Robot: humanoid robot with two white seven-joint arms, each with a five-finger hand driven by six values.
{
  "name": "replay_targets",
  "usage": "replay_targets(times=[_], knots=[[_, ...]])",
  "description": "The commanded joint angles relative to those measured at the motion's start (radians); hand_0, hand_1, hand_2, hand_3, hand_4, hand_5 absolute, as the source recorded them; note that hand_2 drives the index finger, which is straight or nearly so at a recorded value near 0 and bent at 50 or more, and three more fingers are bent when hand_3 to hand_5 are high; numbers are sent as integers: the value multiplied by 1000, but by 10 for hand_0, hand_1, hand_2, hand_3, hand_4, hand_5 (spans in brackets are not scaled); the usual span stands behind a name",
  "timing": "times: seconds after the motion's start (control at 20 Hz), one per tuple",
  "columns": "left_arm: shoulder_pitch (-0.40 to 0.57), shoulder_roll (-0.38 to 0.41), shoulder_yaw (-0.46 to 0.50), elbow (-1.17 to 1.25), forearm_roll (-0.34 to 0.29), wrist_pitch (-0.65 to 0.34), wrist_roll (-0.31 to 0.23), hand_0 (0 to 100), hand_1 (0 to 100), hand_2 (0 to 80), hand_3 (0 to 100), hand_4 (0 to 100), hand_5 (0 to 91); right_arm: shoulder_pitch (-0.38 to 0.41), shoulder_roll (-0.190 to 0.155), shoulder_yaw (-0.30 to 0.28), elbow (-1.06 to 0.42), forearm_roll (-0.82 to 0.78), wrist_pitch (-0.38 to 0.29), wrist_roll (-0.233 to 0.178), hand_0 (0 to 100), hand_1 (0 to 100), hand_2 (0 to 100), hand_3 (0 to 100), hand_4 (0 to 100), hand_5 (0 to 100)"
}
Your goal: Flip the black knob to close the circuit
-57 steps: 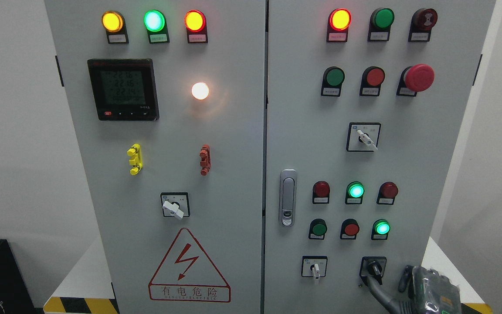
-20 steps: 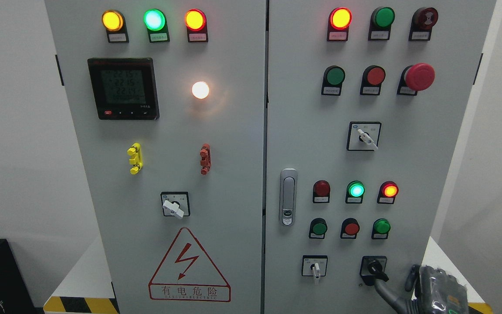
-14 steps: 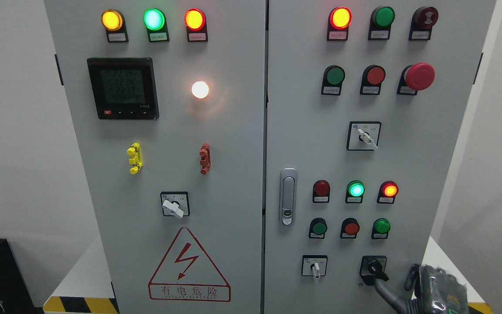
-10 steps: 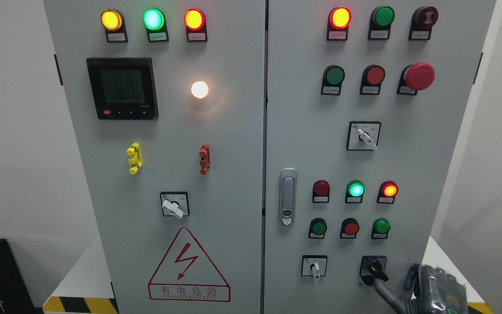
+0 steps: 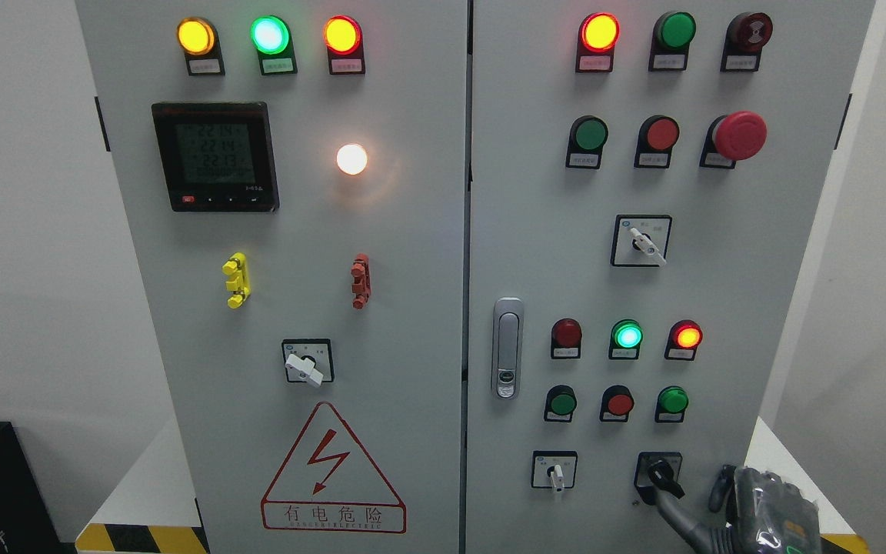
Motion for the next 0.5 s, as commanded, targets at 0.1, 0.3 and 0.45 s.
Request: replay_targets(times=[0.1, 0.3, 0.45], knots=[[0, 0, -21, 21, -21, 1, 1, 0, 0, 0, 0, 0, 0, 24, 2, 43, -4, 1, 1, 5, 0, 225, 768, 959, 751, 758], [0, 0, -21, 21, -21, 1, 1, 0, 0, 0, 0, 0, 0, 31, 2, 63, -3, 1, -1, 2, 0, 225, 767, 958, 751, 758], [0, 0, -21, 21, -21, 1, 1, 0, 0, 0, 0, 0, 0, 40, 4, 74, -6, -1, -4, -4, 0, 224, 768, 953, 751, 758]])
